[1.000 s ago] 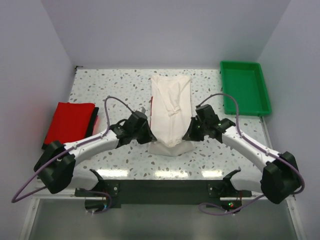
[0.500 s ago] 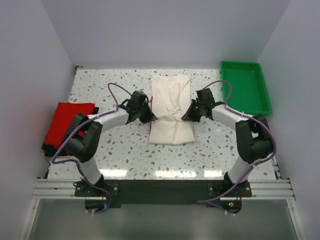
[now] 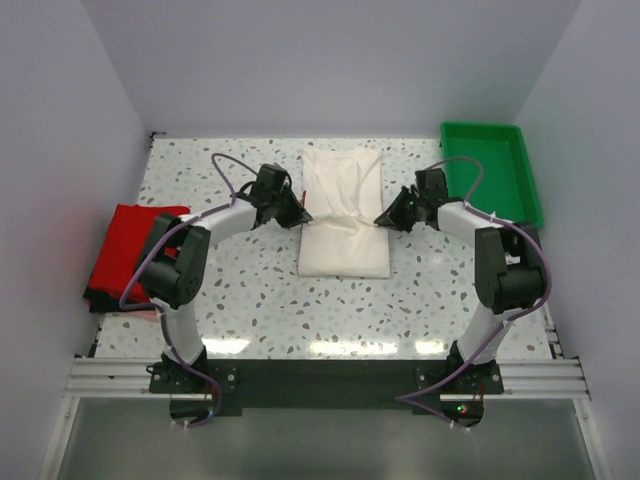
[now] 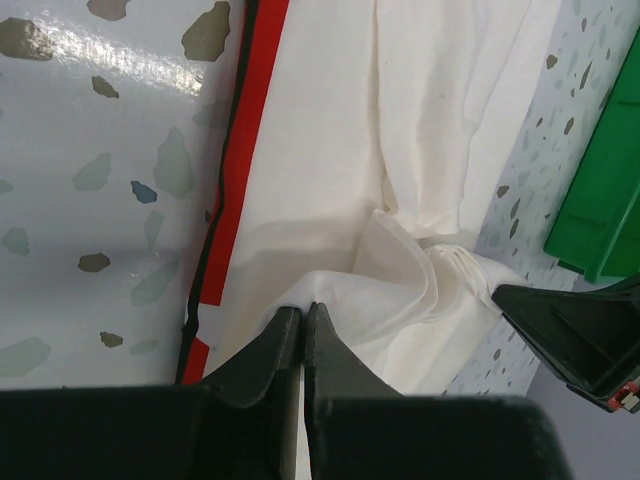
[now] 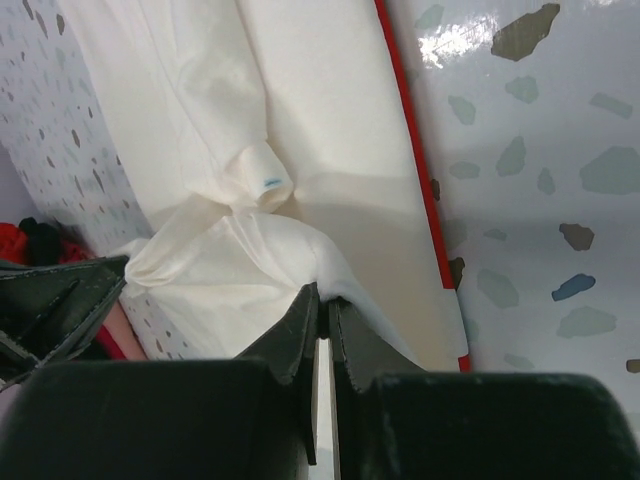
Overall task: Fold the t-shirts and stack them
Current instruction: Fold the tshirt
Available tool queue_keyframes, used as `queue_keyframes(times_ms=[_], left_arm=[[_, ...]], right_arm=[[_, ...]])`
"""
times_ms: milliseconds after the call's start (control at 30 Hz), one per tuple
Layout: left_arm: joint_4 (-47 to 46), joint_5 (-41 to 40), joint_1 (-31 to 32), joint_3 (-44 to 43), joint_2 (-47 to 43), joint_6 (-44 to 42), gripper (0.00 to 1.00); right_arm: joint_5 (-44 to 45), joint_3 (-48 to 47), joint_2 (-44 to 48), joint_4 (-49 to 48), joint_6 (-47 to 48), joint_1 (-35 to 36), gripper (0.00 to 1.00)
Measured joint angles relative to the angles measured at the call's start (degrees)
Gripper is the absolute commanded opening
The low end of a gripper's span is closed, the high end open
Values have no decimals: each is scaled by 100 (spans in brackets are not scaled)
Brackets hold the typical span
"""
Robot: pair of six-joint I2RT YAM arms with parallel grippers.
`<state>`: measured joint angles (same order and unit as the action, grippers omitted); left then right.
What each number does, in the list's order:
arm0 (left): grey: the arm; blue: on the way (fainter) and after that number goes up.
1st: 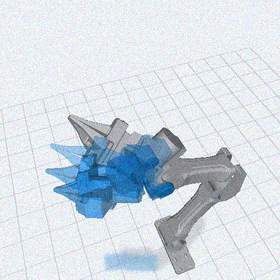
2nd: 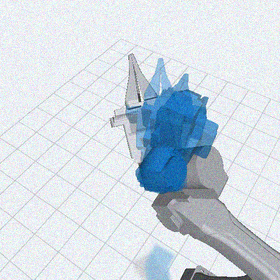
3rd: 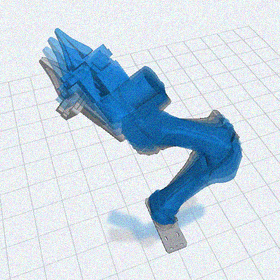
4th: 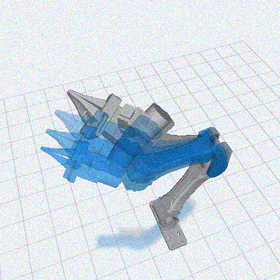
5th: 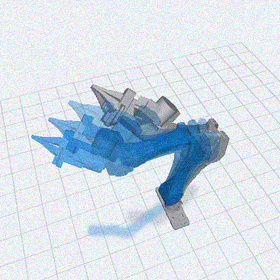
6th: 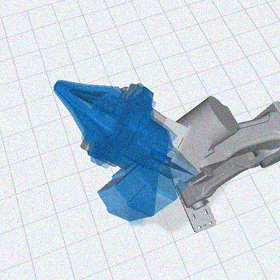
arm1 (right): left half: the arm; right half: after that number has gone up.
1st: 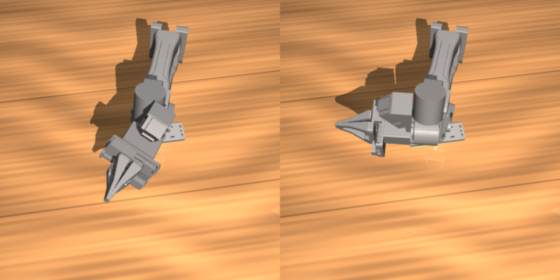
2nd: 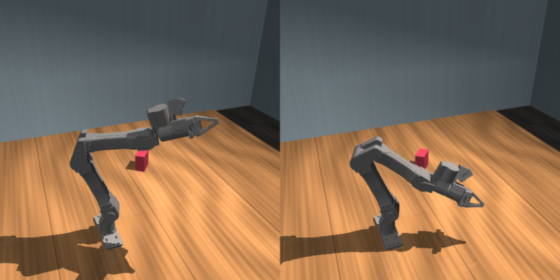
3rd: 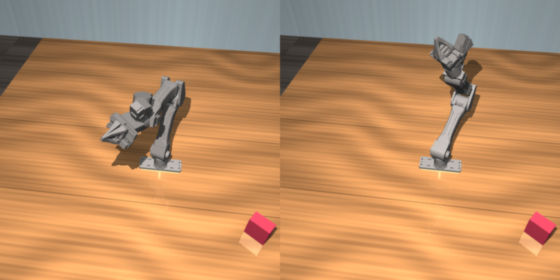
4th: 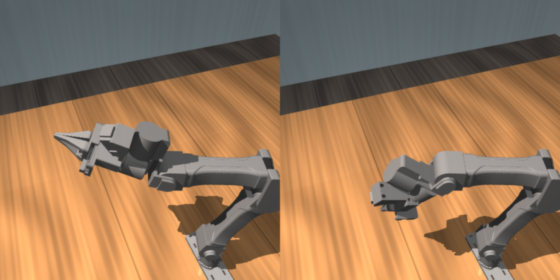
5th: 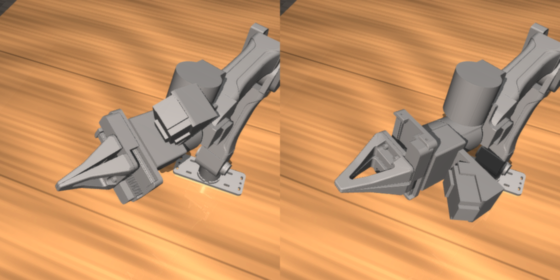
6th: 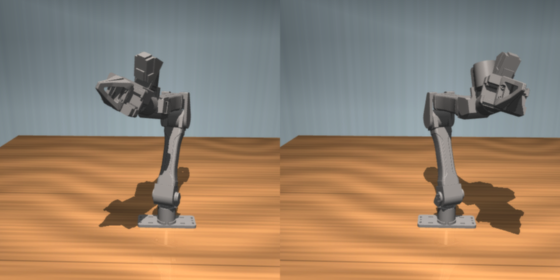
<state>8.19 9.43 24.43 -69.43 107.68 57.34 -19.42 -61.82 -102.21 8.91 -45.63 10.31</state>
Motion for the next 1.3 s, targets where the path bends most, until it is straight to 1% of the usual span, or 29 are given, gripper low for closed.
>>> queue_keyframes(times_ms=[500, 600, 767, 800, 833, 867, 900, 933, 967, 1000, 1033, 1100, 1167, 1267, 1300], left_arm=[[31, 155, -278, -22, 131, -15, 1], [9, 195, -282, -22, 173, -20, 4], [-31, 273, -293, -61, 326, -114, 15], [-35, 286, -302, -76, 361, -127, 18], [-42, 297, -310, -87, 382, -149, 25], [-52, 313, -328, -87, 389, -168, 30], [-50, 332, -352, -87, 389, -210, 39], [-68, 354, -387, -87, 385, -254, 53], [-92, 369, -426, -87, 378, -310, 58], [-94, 369, -470, -87, 363, -354, 65], [-83, 361, -514, -87, 330, -415, 66], [-55, 310, -570, -85, 212, -481, 66], [-103, 203, -579, 26, -68, -549, 64], [-81, 9, -409, 229, -487, -557, 54], [-83, -85, -273, 260, -590, -566, 44]], right_arm=[[-444, -44, -155, -315, -98, -315, 0], [-511, -44, -155, -372, -122, -372, 0], [-614, -63, -271, -431, -144, -444, 0], [-634, -90, -341, -431, -149, -455, 3], [-669, -118, -422, -435, -149, -463, 16], [-693, -149, -487, -435, -166, -474, 24], [-699, -179, -544, -422, -168, -487, 31], [-699, -208, -579, -411, -177, -501, 39], [-697, -238, -586, -389, -168, -522, 50], [-688, -282, -586, -358, -142, -546, 54], [-669, -339, -573, -332, -63, -566, 57], [-544, -415, -501, -280, 55, -584, 59], [-343, -415, -295, -146, 199, -555, 58], [111, -415, 131, 72, 424, -317, 53], [282, -415, 264, 114, 496, -162, 48]])
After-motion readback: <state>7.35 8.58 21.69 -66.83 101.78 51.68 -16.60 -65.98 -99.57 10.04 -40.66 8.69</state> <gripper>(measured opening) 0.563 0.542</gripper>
